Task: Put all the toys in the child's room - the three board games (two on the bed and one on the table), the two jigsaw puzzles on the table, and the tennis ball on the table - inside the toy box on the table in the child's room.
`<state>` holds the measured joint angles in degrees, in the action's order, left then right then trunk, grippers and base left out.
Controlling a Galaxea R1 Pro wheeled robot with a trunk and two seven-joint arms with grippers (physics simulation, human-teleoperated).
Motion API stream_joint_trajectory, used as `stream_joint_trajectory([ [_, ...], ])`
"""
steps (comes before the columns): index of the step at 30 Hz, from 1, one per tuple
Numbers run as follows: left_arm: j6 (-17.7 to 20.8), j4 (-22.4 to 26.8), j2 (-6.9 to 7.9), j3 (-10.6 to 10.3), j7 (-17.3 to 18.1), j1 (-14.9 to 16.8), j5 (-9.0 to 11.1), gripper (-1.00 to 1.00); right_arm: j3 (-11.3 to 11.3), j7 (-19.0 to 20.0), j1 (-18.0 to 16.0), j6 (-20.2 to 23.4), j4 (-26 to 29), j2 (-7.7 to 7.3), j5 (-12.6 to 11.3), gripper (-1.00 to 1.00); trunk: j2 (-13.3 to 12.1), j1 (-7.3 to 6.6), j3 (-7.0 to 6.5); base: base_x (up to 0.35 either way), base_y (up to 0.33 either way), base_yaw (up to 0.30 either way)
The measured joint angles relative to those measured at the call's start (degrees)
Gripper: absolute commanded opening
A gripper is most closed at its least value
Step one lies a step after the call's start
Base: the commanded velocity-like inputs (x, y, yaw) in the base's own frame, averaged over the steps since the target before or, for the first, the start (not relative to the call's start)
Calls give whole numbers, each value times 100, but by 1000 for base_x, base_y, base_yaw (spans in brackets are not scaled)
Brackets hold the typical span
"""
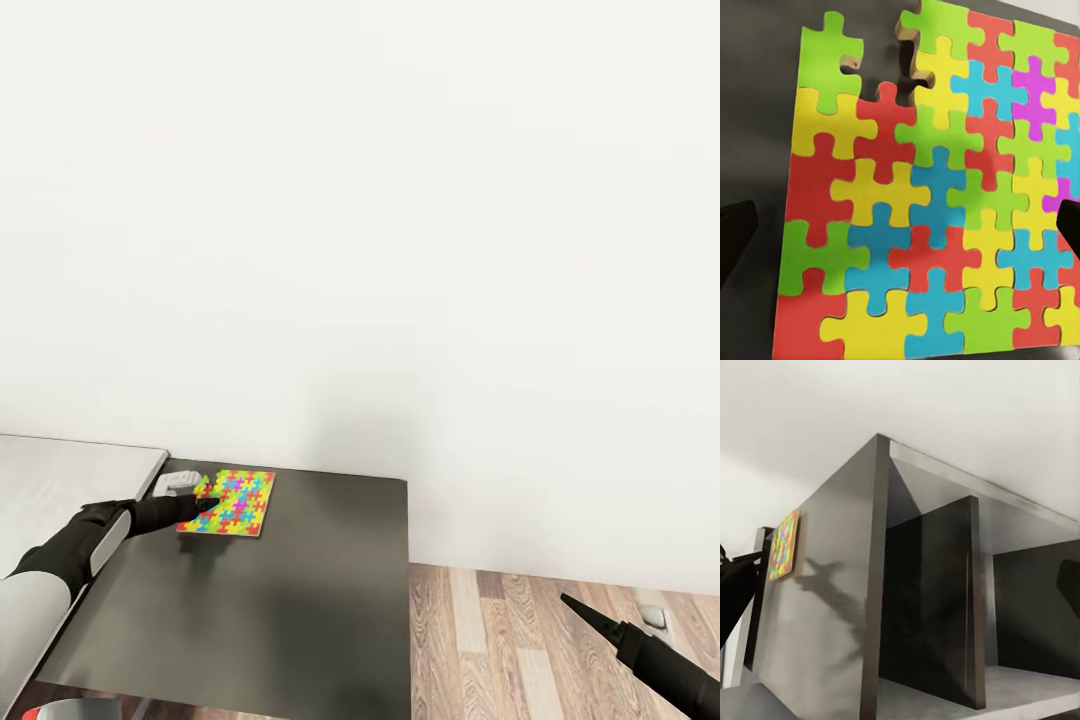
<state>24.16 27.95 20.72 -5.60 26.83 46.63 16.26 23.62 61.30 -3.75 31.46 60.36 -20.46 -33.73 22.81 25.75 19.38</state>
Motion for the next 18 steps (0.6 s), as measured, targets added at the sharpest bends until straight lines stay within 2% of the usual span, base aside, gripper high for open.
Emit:
stream_joint_trajectory([
  [18, 5, -24, -17, 1, -4, 0, -12, 100, -5, 0, 0, 0, 2, -1, 5, 100, 0, 0, 0, 0, 0, 0],
])
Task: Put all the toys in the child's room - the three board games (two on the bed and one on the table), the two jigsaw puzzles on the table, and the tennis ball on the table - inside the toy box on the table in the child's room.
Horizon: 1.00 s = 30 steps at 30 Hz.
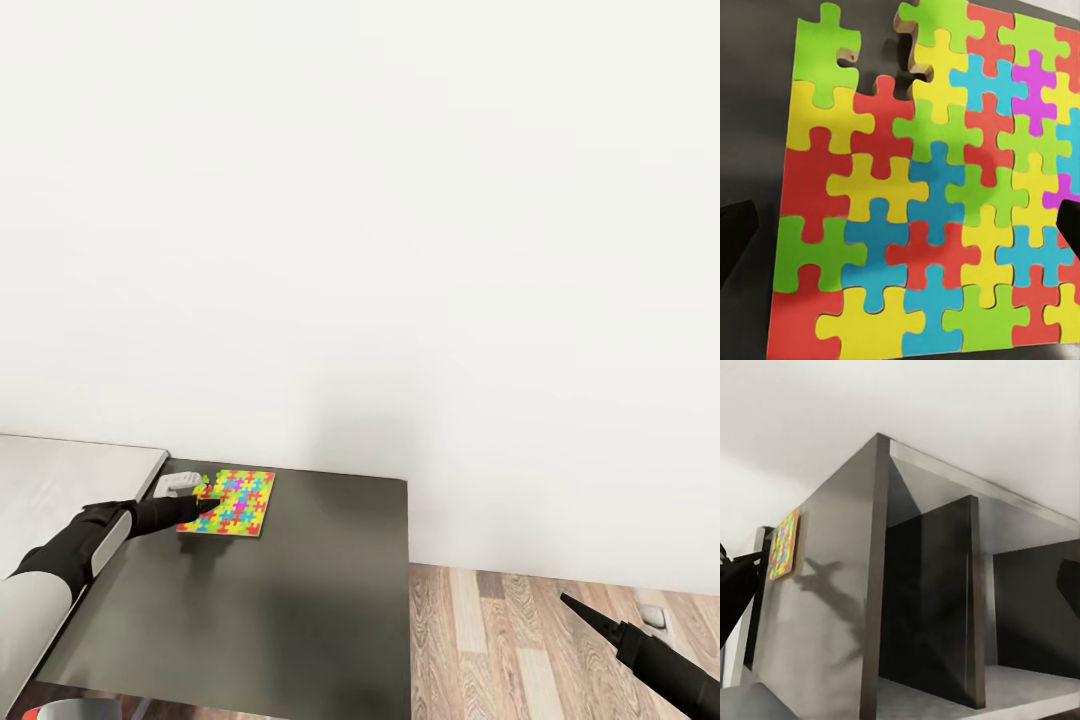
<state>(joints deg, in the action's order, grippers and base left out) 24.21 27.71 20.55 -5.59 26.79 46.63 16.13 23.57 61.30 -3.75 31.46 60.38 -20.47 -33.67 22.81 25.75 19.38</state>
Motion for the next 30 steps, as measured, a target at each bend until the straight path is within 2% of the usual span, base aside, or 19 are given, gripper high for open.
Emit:
stream_joint_trajectory([
  [20, 5, -9, -6, -23, 4, 0, -8, 100, 5, 0, 0, 0, 0, 0, 12, 100, 0, 0, 0, 0, 0, 0],
  [30, 8, -9, -5, -29, 120, 0, 4, 100, 5, 0, 0, 0, -1, 0, 22, 100, 0, 0, 0, 0, 0, 0],
])
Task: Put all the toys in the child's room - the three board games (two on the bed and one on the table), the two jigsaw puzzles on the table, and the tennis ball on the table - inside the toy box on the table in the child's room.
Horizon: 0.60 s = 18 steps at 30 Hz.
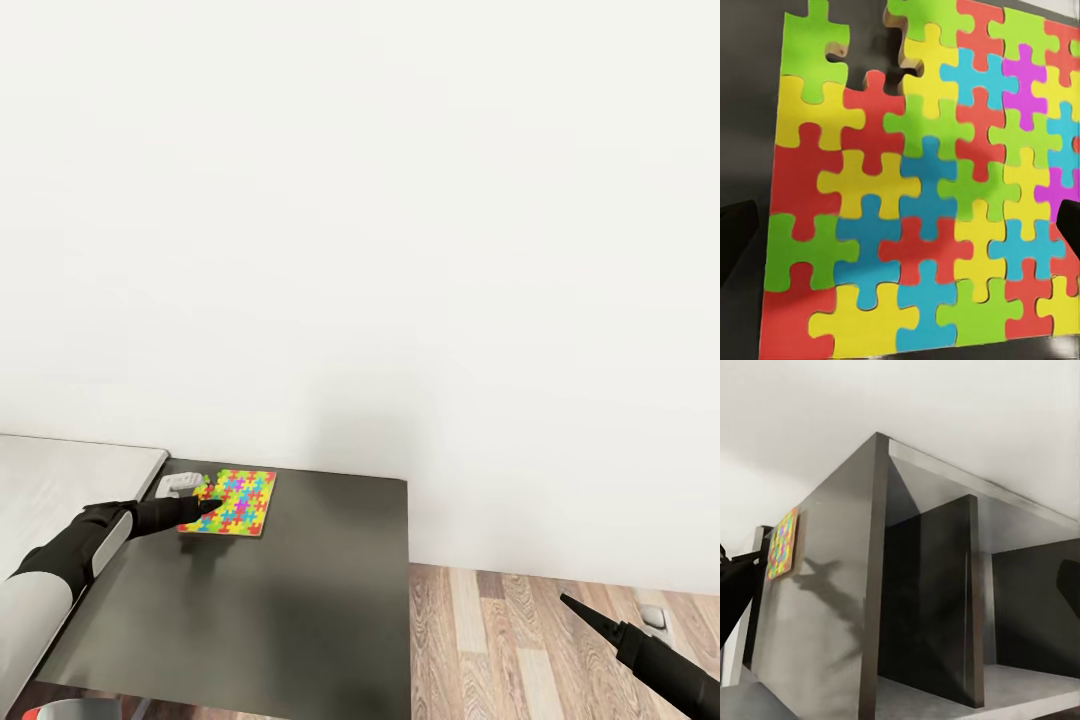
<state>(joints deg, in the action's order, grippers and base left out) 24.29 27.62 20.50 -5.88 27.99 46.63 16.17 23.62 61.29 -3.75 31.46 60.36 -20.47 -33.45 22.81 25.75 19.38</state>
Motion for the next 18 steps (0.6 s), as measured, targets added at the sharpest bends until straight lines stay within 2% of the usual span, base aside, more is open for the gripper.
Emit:
stream_joint_trajectory([
  [6, -2, 0, 0, -28, 290, 0, -11, 100, 4, 0, 0, 0, 1, 0, -7, 100, 0, 0, 0, 0, 0, 0],
  [18, -16, 0, -98, -55, 330, 0, -22, 100, 5, 0, 0, 0, 2, 0, -9, 100, 0, 0, 0, 0, -7, 0],
])
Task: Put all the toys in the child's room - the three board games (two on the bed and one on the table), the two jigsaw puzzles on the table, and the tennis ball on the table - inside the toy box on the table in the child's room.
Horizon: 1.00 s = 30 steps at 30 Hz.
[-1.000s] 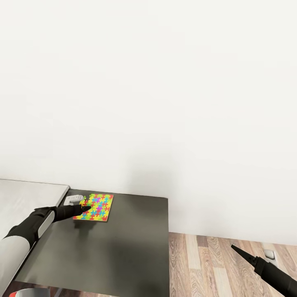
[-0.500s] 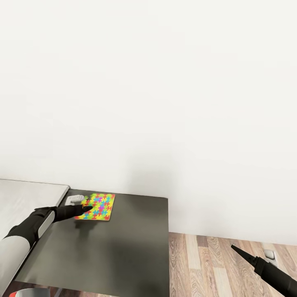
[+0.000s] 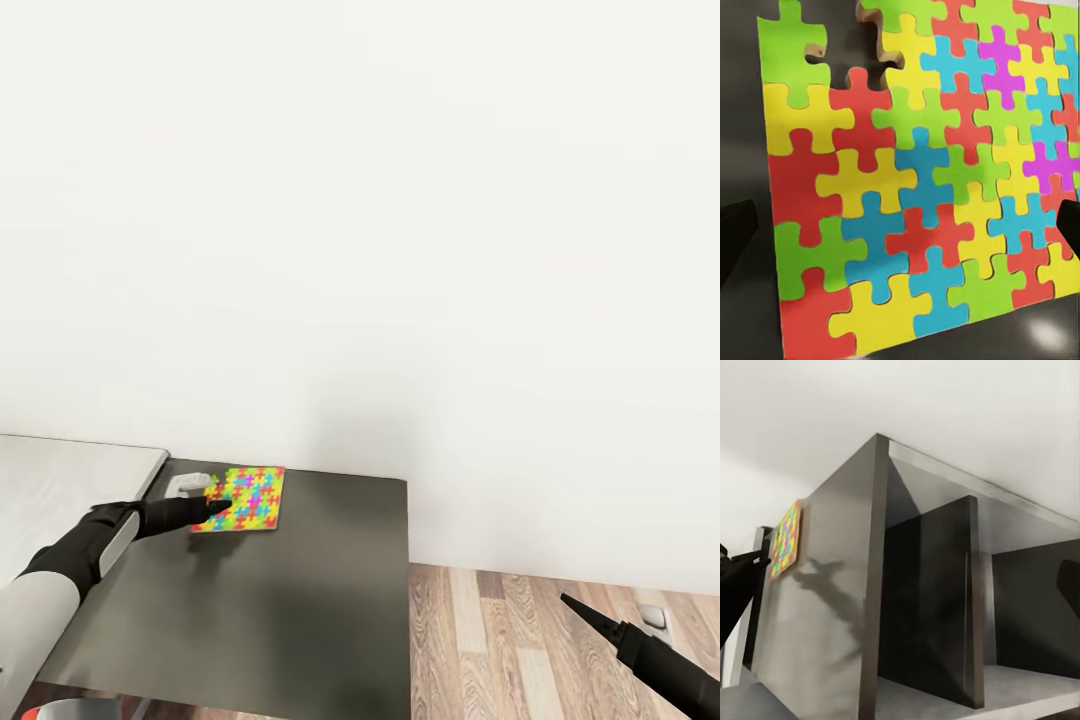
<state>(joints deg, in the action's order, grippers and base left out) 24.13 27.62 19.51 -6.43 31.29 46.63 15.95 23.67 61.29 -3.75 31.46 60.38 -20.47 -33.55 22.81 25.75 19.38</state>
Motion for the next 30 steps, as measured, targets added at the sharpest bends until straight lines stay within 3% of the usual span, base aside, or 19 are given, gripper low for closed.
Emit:
stream_joint_trajectory([
  [18, -14, 0, -16, 14, 4, 0, -10, 100, -1, 0, 0, 0, 0, 0, 2, 100, 0, 0, 0, -1, -56, 0],
  [30, -23, 0, -16, 14, 7, 0, -1, 100, 4, 0, 0, 0, 1, 0, -2, 100, 0, 1, 0, -93, -99, 0],
])
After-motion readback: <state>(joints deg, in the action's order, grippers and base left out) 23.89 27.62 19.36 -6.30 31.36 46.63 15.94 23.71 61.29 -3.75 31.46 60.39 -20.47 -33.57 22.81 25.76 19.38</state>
